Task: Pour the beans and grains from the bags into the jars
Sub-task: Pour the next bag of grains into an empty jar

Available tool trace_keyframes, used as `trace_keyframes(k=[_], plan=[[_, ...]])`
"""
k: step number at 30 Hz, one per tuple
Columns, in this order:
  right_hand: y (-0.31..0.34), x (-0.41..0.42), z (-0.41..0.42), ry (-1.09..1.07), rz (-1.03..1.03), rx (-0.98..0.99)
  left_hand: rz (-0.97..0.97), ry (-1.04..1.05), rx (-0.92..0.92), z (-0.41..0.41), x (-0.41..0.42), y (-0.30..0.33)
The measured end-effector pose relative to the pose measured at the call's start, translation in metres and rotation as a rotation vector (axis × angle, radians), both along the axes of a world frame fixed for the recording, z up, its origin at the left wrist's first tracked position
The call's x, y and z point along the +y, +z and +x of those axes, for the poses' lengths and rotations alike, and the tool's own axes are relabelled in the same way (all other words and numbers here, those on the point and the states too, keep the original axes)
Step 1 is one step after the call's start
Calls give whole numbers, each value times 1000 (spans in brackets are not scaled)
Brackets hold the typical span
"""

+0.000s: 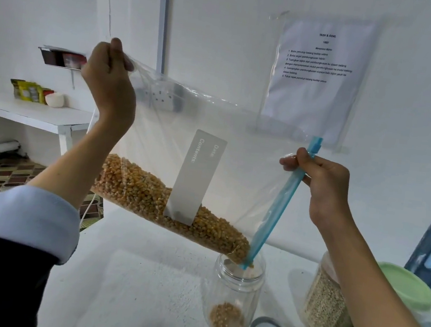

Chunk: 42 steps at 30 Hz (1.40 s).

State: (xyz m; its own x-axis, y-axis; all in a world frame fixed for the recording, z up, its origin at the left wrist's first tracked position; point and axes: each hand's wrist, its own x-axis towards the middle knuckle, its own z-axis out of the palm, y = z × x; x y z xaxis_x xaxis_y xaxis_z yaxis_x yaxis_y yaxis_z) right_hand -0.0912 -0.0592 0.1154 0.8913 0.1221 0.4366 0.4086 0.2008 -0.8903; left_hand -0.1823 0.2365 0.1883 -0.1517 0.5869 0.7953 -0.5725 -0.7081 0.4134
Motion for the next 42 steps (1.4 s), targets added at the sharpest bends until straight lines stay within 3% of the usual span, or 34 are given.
trace_keyframes(k=[42], plan=[[18, 16, -11, 21, -88, -7, -9, 7, -13, -12, 14, 7]])
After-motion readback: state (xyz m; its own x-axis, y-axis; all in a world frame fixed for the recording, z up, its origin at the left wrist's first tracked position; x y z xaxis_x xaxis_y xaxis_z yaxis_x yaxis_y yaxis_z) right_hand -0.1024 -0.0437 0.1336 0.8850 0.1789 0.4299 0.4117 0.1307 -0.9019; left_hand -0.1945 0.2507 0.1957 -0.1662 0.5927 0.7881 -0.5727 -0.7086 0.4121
